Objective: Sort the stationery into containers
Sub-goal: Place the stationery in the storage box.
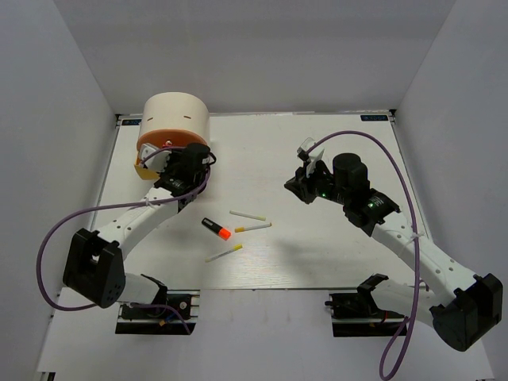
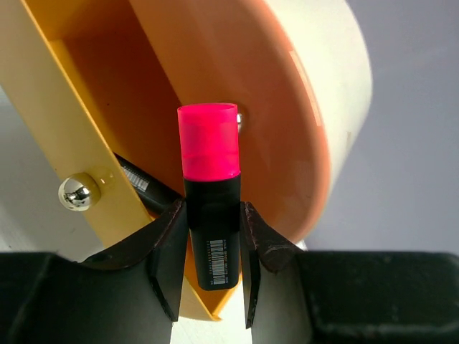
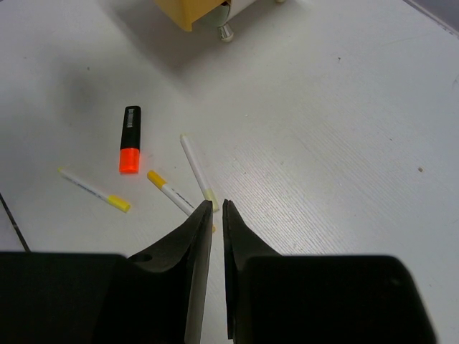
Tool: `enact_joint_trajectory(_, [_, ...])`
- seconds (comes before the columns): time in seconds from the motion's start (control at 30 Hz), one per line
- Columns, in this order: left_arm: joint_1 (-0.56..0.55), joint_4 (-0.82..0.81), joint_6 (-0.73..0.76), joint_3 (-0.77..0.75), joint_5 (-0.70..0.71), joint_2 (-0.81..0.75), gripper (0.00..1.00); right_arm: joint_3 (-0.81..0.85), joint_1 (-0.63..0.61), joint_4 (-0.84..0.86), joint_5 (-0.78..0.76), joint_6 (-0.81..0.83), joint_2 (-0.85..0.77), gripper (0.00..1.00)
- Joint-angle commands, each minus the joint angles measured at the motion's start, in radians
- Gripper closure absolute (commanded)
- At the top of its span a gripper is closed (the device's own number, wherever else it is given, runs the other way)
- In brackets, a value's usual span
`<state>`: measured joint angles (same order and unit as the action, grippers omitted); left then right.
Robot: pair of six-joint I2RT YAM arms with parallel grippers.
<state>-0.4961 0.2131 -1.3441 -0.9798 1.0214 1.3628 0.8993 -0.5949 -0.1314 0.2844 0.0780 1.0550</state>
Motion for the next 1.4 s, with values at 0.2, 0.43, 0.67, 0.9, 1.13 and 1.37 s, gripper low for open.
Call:
enact_joint_trajectory(0.2, [0.028, 0.034, -0.075, -0.048, 0.026, 0.018, 0.69, -0.007, 0.007, 0.038, 0.015, -0.006, -0.02, 0.83])
enact_joint_trajectory(0.43, [0.037, 0.055, -0.075, -0.057, 0.008, 0.028, 0.59, -0.007, 0.007, 0.038, 0.013, -0.003, -0.016, 0.83])
enact_joint_trajectory(0.67, [0.037, 0.086, -0.075, -0.066, -0.001, 0.01, 0.37, -0.007, 0.006, 0.038, 0.018, -0.007, -0.016, 0.83])
enact_joint_trajectory(0.9, [0.037, 0.095, -0.014, -0.098, -0.036, -0.016, 0.35, -0.01, 0.007, 0.032, 0.03, 0.006, -0.016, 0.81])
enact_joint_trajectory(1.13, [0.028, -0.056, 0.504, -0.09, -0.257, -0.171, 0.27, 0.042, -0.002, -0.081, 0.249, 0.158, 0.095, 0.62])
enact_joint_trajectory(1.37, [0.028, 0.001, 0.903, 0.024, -0.711, -0.422, 0.06, 0.223, -0.117, -0.208, 0.216, 0.217, 0.329, 0.52])
